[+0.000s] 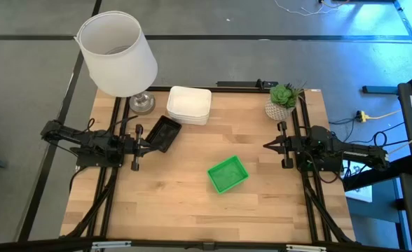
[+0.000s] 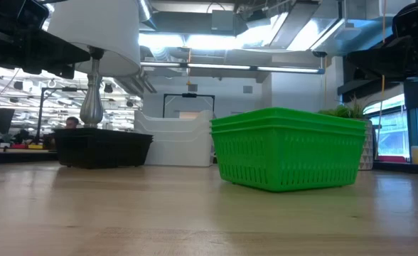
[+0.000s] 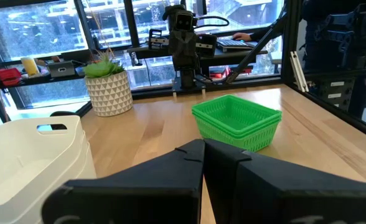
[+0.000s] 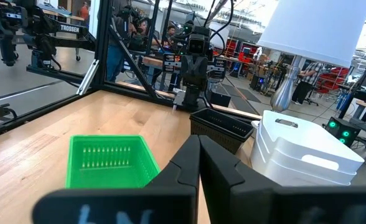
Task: Stack baskets by color
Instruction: Return to Home Position
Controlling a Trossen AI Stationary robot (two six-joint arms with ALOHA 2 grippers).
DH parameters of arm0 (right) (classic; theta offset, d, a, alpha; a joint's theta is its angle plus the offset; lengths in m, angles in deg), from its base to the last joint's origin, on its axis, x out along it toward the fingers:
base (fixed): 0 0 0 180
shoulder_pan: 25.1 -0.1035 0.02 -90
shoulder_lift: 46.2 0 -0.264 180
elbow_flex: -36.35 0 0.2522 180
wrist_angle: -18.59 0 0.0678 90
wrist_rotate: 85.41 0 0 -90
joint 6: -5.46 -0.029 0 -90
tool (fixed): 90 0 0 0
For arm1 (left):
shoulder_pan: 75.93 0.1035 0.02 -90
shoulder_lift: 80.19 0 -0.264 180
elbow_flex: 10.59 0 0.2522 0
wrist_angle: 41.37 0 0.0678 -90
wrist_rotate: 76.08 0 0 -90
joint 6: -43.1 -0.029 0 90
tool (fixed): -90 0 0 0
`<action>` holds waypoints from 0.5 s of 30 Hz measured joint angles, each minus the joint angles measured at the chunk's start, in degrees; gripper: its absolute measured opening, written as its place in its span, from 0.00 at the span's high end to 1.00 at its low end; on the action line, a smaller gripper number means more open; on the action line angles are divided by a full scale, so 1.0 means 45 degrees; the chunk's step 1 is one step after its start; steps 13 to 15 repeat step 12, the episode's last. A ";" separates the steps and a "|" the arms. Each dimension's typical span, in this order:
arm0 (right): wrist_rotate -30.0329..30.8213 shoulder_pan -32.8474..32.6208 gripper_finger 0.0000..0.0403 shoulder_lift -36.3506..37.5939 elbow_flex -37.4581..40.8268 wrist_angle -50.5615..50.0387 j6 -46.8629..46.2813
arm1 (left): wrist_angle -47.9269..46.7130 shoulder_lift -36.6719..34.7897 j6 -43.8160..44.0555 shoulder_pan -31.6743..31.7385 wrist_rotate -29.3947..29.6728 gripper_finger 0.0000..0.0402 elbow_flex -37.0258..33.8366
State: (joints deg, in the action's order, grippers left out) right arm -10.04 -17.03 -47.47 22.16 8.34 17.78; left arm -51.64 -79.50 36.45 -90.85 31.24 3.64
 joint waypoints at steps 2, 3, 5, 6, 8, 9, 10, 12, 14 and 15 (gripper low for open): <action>0.0000 0.0000 0.97 0.0001 0.0000 -0.0001 0.0000 | -0.0002 -0.0003 0.0003 0.0000 -0.0005 1.00 0.0000; 0.0000 0.0000 0.97 -0.0002 0.0000 0.0001 -0.0002 | 0.0000 -0.0005 0.0003 0.0000 0.0000 1.00 0.0000; 0.0000 0.0000 0.97 -0.0002 0.0000 -0.0001 0.0002 | -0.0001 -0.0005 0.0000 0.0000 0.0000 1.00 0.0000; 0.0000 0.0000 0.97 -0.0001 0.0000 0.0000 -0.0001 | 0.0000 0.0000 0.0000 0.0000 -0.0001 1.00 0.0000; 0.0000 0.0000 0.97 0.0000 0.0000 0.0001 -0.0002 | 0.0000 0.0000 0.0000 0.0000 0.0000 1.00 0.0000; 0.0000 0.0000 0.97 0.0001 0.0000 0.0003 0.0001 | 0.0000 -0.0002 0.0002 0.0000 -0.0002 1.00 0.0000; 0.0000 0.0000 0.97 0.0001 0.0000 -0.0001 -0.0002 | 0.0000 0.0000 0.0000 0.0000 0.0000 1.00 0.0000; 0.0000 0.0000 0.97 -0.0002 0.0000 -0.0001 -0.0002 | -0.0002 -0.0003 0.0001 0.0000 -0.0002 1.00 0.0000; 0.0000 0.0000 0.97 -0.0002 0.0000 -0.0001 -0.0002 | -0.0002 -0.0003 0.0001 0.0000 -0.0002 1.00 0.0000; 0.0000 0.0000 0.97 -0.0002 0.0000 -0.0001 -0.0002 | -0.0002 -0.0003 0.0001 0.0000 -0.0002 1.00 0.0000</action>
